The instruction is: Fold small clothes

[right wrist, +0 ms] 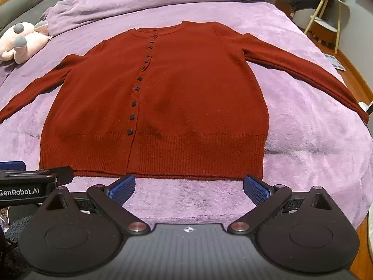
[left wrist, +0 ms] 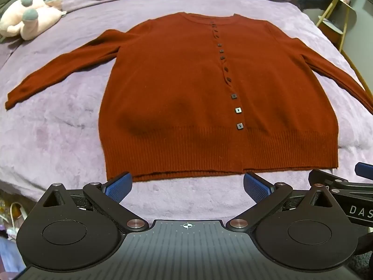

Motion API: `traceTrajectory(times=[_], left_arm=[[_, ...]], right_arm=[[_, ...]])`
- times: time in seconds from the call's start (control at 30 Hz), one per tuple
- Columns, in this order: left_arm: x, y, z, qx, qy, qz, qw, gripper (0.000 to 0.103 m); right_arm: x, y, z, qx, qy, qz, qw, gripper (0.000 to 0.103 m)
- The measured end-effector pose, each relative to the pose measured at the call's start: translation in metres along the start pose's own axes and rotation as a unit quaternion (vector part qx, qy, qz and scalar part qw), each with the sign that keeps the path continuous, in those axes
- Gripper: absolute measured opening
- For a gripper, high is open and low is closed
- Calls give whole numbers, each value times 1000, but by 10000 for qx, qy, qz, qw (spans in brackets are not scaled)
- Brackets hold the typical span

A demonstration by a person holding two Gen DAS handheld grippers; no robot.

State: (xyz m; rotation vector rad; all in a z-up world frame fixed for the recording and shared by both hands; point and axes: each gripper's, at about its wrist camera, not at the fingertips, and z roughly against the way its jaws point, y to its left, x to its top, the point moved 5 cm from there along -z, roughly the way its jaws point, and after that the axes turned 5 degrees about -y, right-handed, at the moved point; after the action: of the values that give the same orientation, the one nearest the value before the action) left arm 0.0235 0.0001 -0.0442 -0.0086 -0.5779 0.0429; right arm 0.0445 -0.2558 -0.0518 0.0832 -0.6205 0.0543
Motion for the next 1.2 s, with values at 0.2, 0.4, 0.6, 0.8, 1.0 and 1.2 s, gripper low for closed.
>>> traceTrajectory(times=[0.2,0.4,0.6,0.8,1.0,1.2], left_arm=[[-1,0,0,-7,-1,3,10000,103],[0,2,-1,18,-29,13,10000,103],[-1,1,0,-2,-39,22,10000,103],[-2,1,0,-23,-47,33,10000,103],[-2,1,0,-33,-36,39,10000,103],[-2,1,0,-50,-48,62,10000,103]], right_arm=[[1,0,1,-13,-4,0,10000,99],[1,-1,2,-33,-8,-25,10000,99],[1,0,2,-46,-15,-14,10000,99],[0,-1,3,-60,-30,-41,10000,99],[-1,-2,3,-66,-21,-55,10000,99],[-1,-3,3,-62,-34,-57,10000,99]])
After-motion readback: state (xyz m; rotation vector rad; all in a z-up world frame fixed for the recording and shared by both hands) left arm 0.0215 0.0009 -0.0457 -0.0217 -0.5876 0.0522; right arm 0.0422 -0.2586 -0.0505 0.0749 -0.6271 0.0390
